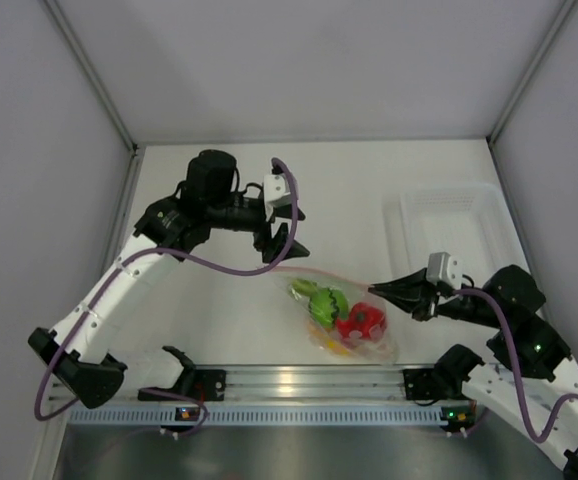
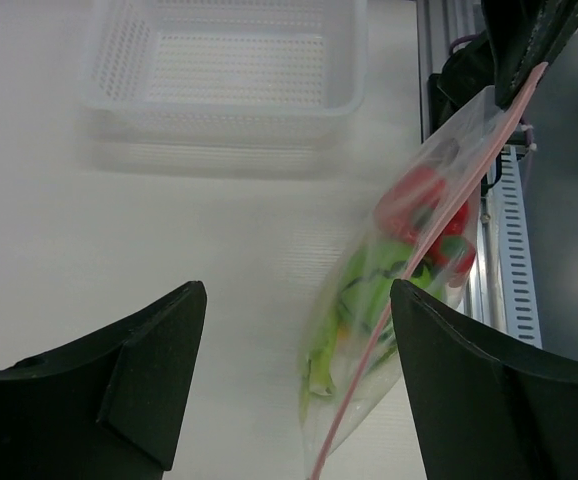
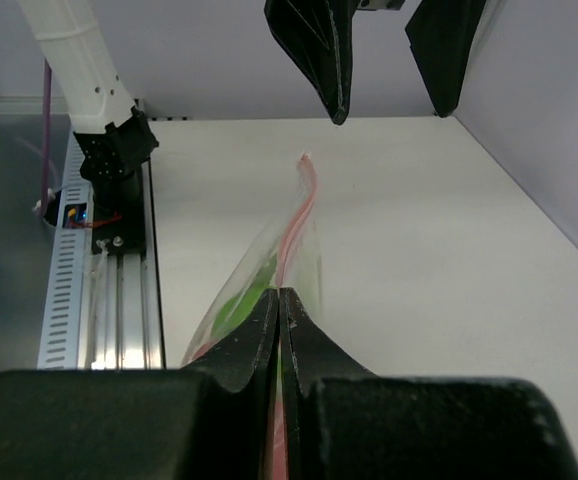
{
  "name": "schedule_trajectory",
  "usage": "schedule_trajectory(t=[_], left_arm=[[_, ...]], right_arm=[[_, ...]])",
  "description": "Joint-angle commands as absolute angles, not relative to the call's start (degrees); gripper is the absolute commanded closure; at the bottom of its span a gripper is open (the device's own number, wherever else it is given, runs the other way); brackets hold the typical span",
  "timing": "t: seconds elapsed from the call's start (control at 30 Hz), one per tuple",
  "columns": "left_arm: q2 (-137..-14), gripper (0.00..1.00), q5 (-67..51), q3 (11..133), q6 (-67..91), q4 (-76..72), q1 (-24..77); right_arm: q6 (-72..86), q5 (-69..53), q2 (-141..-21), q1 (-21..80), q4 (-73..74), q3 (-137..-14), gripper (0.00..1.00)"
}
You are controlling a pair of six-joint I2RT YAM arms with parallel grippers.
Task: Open the zip-top bag and remove the fake food
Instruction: Open the zipper of the food storage bag at the center of the board.
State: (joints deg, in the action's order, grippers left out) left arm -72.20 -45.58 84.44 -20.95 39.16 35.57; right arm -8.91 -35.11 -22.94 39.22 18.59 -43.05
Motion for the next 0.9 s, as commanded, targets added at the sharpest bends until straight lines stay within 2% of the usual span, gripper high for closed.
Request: schedule_trajectory(t=[0.0,0.1,0.2,0.37,0.4,0.6,0.87], left_arm=[[-70.84,0.2,-45.36,85.17,-19.42,39.64,38.83],[-70.93,0.26,-41.76,84.03,-19.95,39.64,41.04],[-71.28,0.37,-39.73,84.29,-20.83,39.55,42.19],[-71.63,0.43,-40.08,83.41,-21.36,39.64,42.89],[-71.63,0.48,-40.25,83.06,-21.36,39.64,43.33],[-71.54,0.53,-40.59,80.86,-20.74,39.64,45.35],[-70.49,0.54,-42.54,79.81,-19.95,39.64,45.88]], right_arm=[[-7.74,-36.56,-21.36,38.76,17.5,-42.54,1.0],[-7.91,-36.65,-21.27,38.76,17.23,-42.98,1.0],[-8.44,-37.26,-21.36,38.76,17.58,-43.15,1.0],[-8.7,-37.09,-20.83,38.76,17.23,-43.07,1.0],[-8.79,-36.92,-20.74,38.76,17.23,-43.07,1.0],[-8.88,-36.39,-20.13,38.85,17.49,-43.07,1.0],[-9.14,-35.51,-20.13,38.85,17.84,-43.42,1.0]])
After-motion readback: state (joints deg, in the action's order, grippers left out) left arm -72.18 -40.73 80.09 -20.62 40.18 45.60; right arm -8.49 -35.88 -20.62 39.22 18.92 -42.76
